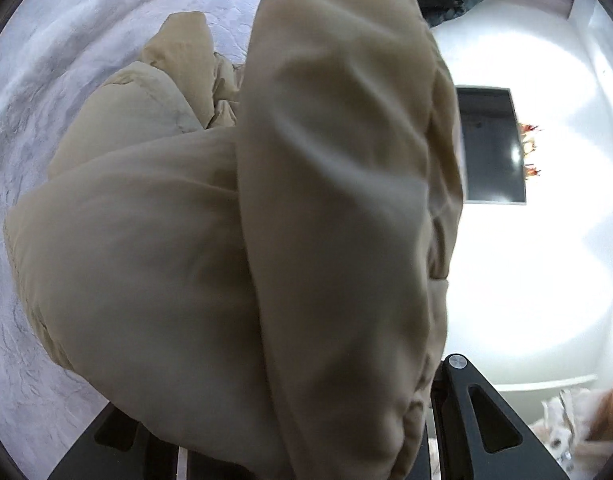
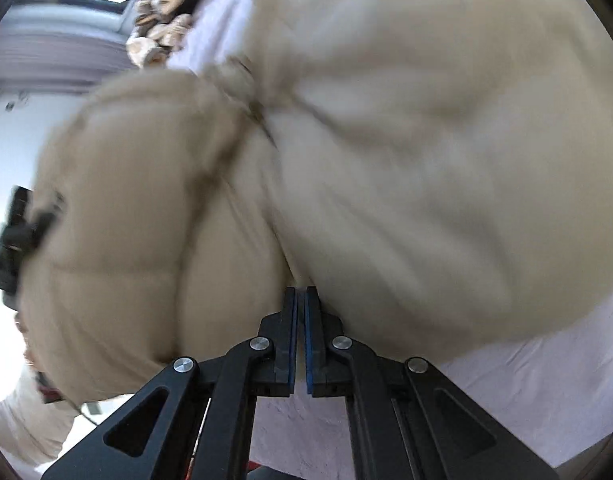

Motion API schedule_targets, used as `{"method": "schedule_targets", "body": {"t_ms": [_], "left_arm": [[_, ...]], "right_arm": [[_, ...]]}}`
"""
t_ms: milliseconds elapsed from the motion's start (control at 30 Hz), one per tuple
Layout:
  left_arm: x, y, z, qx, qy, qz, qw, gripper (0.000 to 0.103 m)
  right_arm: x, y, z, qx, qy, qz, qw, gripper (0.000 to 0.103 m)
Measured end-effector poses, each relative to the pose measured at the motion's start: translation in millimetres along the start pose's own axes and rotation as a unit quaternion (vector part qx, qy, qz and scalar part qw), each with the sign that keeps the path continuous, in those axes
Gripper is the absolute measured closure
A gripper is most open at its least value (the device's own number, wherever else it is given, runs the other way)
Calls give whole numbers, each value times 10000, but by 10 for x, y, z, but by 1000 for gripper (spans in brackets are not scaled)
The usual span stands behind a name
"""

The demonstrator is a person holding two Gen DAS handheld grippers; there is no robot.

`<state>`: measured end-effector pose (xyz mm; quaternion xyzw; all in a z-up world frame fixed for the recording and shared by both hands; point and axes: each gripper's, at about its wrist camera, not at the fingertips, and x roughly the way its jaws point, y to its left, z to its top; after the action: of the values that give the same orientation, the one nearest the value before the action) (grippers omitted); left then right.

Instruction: Fold large clothes

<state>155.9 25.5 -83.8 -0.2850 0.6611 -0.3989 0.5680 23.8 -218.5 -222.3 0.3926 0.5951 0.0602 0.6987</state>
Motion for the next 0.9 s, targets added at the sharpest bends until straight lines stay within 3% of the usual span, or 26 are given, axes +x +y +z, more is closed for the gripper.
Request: {"method": "schedule_targets", "body": {"t_ms": [100,200,267,367,600,700,800,833,867,900], "left_arm": [[244,-451,-16,418,81,608,9972,74],[532,-813,-2,849,260,902,9920,73],[851,-1090,28,1207,443,1029,9863,54],[1254,-1388,49,1591,594,1216,9780,38],[1849,-1641,100,2059,952,1388,9640,37],[1996,-1769,107,2156,984,1691,9567,37],[2021,-1862,176,2175,886,2165,9476,37],[2086,-1877,176,2101,870,2255,9473,34],[2152,-1882,185,2010,893,2231,9497,24],[2237,-1875,207,1907,948,2154,9530,19]], "right_arm": [[151,-182,19,202,-44,266,9994,103],[181,-301,50,343,-52,600,9976,103],[174,-368,55,429,-54,789,9959,103],[165,-457,65,517,-68,1093,9926,103],[25,-636,71,700,-183,1746,9820,103],[-172,-684,36,712,-216,1738,9820,101],[-533,-723,-28,546,-375,1366,9884,100],[-687,-745,-53,488,-479,1159,9909,100],[-857,-780,-76,458,-599,921,9929,98],[-1006,-812,-92,457,-710,698,9940,88]]}}
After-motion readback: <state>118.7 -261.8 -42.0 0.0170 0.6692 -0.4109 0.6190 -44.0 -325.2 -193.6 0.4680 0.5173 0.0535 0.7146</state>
